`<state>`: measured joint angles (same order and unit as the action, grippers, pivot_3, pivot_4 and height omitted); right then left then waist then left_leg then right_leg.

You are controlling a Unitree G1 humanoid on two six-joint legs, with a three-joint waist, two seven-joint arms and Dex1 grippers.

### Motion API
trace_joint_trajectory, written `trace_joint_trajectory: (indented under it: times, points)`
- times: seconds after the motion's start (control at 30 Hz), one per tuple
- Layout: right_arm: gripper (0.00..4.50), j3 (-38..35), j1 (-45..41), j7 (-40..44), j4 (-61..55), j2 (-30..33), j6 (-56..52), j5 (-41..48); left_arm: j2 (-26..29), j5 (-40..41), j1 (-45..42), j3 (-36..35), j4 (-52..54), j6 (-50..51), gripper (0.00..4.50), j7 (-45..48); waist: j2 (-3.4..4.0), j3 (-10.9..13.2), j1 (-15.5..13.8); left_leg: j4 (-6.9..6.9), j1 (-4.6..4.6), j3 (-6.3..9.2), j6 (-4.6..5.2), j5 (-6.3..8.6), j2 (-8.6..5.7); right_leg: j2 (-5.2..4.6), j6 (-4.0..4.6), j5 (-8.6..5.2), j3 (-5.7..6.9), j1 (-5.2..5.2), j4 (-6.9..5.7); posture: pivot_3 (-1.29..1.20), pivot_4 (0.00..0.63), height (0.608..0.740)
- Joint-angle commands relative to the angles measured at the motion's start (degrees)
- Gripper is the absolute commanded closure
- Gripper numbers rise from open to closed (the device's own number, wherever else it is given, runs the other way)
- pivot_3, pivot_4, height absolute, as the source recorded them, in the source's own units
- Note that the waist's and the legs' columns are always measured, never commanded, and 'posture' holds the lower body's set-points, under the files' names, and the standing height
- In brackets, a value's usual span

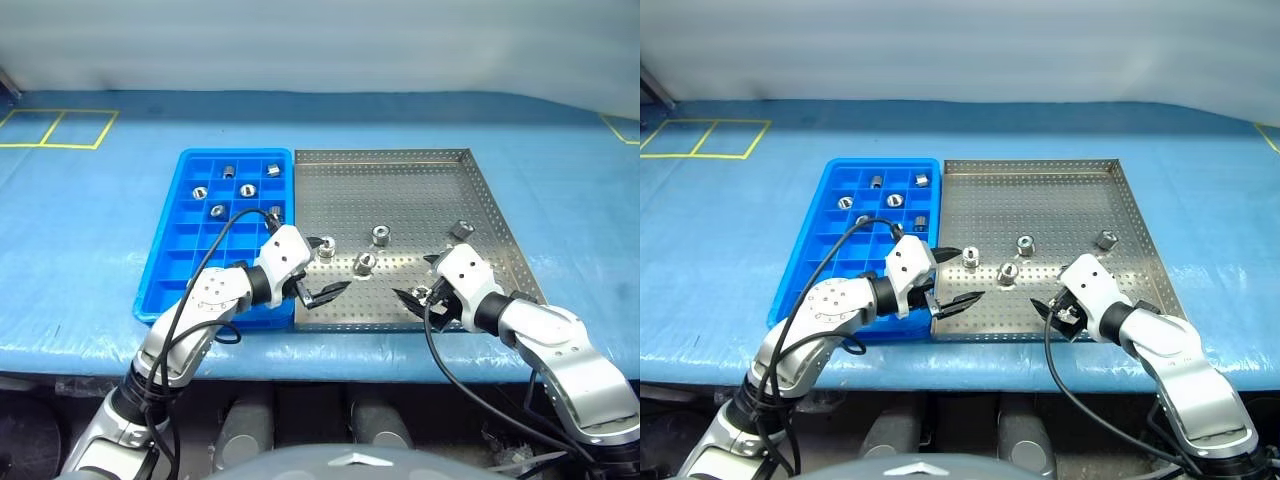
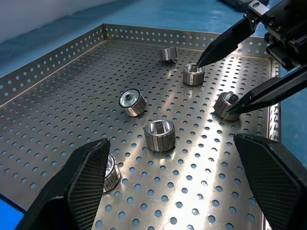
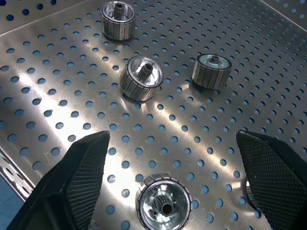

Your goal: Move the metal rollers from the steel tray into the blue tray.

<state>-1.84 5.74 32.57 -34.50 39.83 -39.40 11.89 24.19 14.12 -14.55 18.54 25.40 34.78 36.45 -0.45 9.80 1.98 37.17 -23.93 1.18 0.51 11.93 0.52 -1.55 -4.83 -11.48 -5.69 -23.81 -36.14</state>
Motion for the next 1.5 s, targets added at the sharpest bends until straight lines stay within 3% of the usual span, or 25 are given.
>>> trace_joint_trajectory:
  times: [0.03,1.0,1.5]
  points:
    - [0.05,-0.8,-0.4,0.0,-2.0,0.1,0.1,0.4,0.1,0.4,-0.8,-1.0,2.2,-0.9,0.00,0.4,0.00,0.0,0.1,0.00,0.00,0.00,0.00,0.00,0.00,0.00,0.00,0.00,0.00,0.00,0.00,0.02,0.150,0.740]
    - [0.05,0.8,-0.7,-0.3,-3.2,-1.9,0.1,1.3,0.8,-0.2,-4.0,-0.3,-1.2,2.4,0.00,0.8,-0.01,0.0,0.1,-0.05,0.00,0.01,0.00,0.00,0.00,0.02,0.00,0.00,0.01,0.00,0.00,0.02,0.150,0.740]
    - [0.05,1.0,2.0,-2.7,-7.8,-4.4,1.0,0.9,-8.3,-6.2,-18.3,8.7,-22.4,1.8,0.00,2.1,-0.03,0.0,0.2,-0.08,-0.14,0.14,0.03,0.04,-0.09,0.06,0.01,-0.01,0.02,-0.01,0.09,-0.06,0.150,0.740]
